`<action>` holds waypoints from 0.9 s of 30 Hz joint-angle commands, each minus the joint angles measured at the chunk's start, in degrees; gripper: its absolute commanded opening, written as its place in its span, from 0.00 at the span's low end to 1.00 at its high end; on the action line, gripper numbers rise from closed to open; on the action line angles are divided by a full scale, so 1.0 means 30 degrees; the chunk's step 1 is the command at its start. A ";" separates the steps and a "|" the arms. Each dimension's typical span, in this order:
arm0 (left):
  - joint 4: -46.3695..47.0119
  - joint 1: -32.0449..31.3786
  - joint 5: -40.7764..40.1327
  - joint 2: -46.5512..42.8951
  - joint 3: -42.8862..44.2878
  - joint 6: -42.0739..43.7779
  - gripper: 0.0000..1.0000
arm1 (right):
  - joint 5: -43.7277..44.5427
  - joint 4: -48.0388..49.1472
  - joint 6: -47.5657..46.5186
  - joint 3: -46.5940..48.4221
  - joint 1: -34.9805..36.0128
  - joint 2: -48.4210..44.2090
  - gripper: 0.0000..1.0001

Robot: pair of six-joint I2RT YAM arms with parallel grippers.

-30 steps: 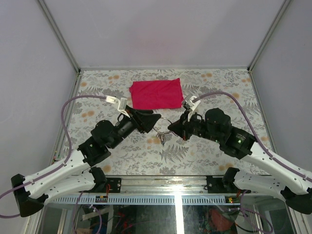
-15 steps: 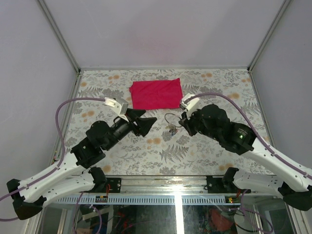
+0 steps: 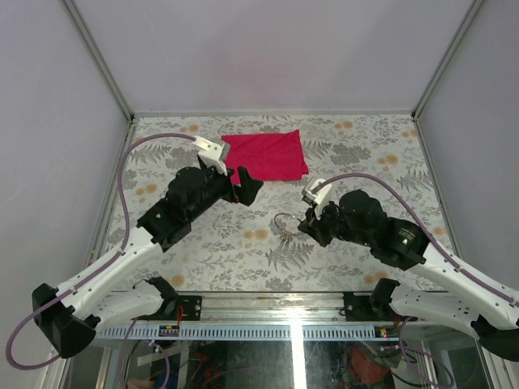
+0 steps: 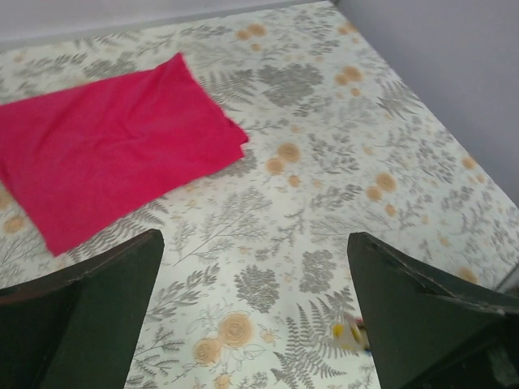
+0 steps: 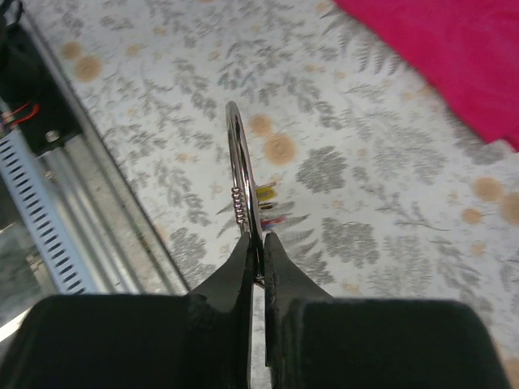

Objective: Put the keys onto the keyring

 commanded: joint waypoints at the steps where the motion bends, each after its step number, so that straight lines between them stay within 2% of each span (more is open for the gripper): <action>1: -0.0034 0.2513 0.2405 0.0776 0.0408 -0.1474 1.00 | -0.3762 0.1147 0.2257 -0.1079 0.0065 0.0234 0.00; 5: -0.1479 0.3729 0.1952 0.1728 0.0996 -0.1447 1.00 | -0.6450 0.3010 0.3687 -0.2749 0.0065 0.1029 0.00; 8: -0.1704 0.4210 0.1716 0.1916 0.0713 -0.1487 1.00 | -0.7165 0.4092 0.4445 -0.3918 0.0056 0.1776 0.00; 17: -0.2715 0.4560 0.1019 0.2378 0.0616 -0.1853 1.00 | -0.3835 0.5697 0.7044 -0.4906 -0.0247 0.4586 0.00; 23: -0.3071 0.4701 0.0368 0.2305 0.0438 -0.2246 1.00 | -0.1458 0.6410 0.7088 -0.4544 -0.1156 0.6667 0.00; 27: -0.3826 0.4785 -0.0209 0.2762 0.0684 -0.2529 1.00 | -0.1154 0.7052 0.6628 -0.4225 -0.2007 0.8163 0.03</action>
